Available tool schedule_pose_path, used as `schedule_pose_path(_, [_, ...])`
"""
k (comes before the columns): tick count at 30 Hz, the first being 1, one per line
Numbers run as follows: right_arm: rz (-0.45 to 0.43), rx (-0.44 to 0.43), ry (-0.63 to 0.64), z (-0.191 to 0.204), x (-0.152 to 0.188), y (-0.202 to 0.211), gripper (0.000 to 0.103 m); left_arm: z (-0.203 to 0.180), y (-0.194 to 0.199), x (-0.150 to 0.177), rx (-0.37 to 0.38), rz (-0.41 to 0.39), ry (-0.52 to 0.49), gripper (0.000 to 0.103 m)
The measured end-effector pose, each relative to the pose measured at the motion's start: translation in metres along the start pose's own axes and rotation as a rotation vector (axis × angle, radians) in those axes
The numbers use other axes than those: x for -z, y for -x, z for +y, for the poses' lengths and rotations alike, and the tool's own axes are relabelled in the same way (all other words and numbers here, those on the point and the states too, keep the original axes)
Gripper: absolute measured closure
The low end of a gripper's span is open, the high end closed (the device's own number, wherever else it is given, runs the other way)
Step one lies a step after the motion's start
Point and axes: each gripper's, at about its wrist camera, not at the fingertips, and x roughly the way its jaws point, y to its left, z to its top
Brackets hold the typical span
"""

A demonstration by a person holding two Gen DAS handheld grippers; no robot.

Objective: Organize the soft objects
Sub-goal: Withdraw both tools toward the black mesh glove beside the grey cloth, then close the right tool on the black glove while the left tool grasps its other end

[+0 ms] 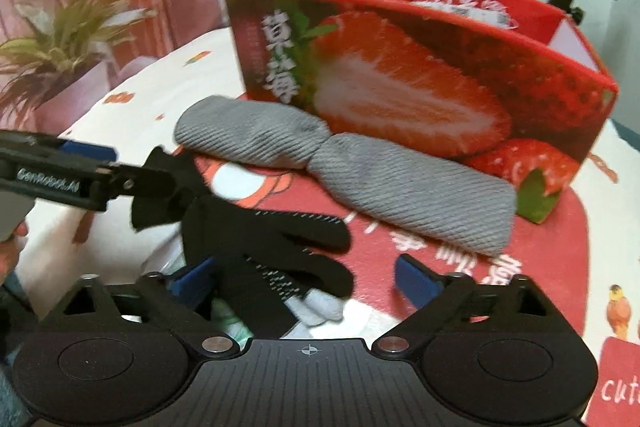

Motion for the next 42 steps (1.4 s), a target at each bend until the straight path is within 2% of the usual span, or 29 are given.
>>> schedule_pose_path(3, [0.014, -0.029, 0.015, 0.001, 0.002, -0.003, 0.037, -0.001, 0.000, 0.001, 0.018, -0.006, 0.000, 0.000])
schedule_pose_path(6, [0.012, -0.057, 0.010, 0.000, 0.004, -0.003, 0.041, -0.002, 0.000, 0.001, 0.023, -0.012, -0.005, 0.000])
schedule_pose_path(9, [0.006, -0.074, 0.005, -0.002, 0.005, -0.002, 0.057, -0.002, -0.001, 0.001, 0.022, -0.010, -0.002, 0.001])
schedule_pose_path(10, [0.005, -0.072, 0.004, -0.003, 0.005, -0.002, 0.059, -0.001, -0.002, 0.001, 0.024, -0.007, 0.002, 0.001])
schedule_pose_path(12, [0.002, -0.068, -0.004, -0.004, 0.006, -0.001, 0.069, 0.000, -0.003, 0.001, 0.030, -0.003, 0.012, 0.004])
schedule_pose_path(17, [-0.007, -0.066, -0.032, -0.011, 0.006, 0.000, 0.081, 0.002, -0.007, 0.001, 0.060, 0.013, 0.034, 0.016])
schedule_pose_path(20, [-0.013, -0.066, -0.033, -0.012, 0.006, 0.001, 0.089, 0.001, -0.008, 0.003, 0.087, 0.016, 0.038, 0.018])
schedule_pose_path(26, [-0.017, -0.069, -0.039, -0.013, 0.007, 0.000, 0.090, 0.001, -0.015, 0.003, 0.106, 0.015, 0.058, 0.018])
schedule_pose_path(33, [-0.018, -0.068, -0.050, -0.014, 0.008, 0.000, 0.091, 0.003, -0.021, 0.006, 0.172, 0.012, 0.095, 0.019])
schedule_pose_path(39, [-0.020, -0.068, -0.060, -0.015, 0.008, 0.001, 0.092, 0.002, -0.019, 0.008, 0.224, 0.018, 0.113, 0.046])
schedule_pose_path(40, [-0.022, -0.069, -0.061, -0.015, 0.007, 0.002, 0.092, 0.001, -0.018, 0.007, 0.243, 0.013, 0.110, 0.057])
schedule_pose_path(41, [-0.026, -0.070, -0.062, -0.015, 0.007, 0.003, 0.093, 0.000, -0.016, 0.006, 0.260, 0.009, 0.108, 0.064])
schedule_pose_path(42, [-0.032, -0.071, -0.061, -0.014, 0.006, 0.005, 0.094, -0.002, -0.013, 0.006, 0.269, -0.001, 0.103, 0.065])
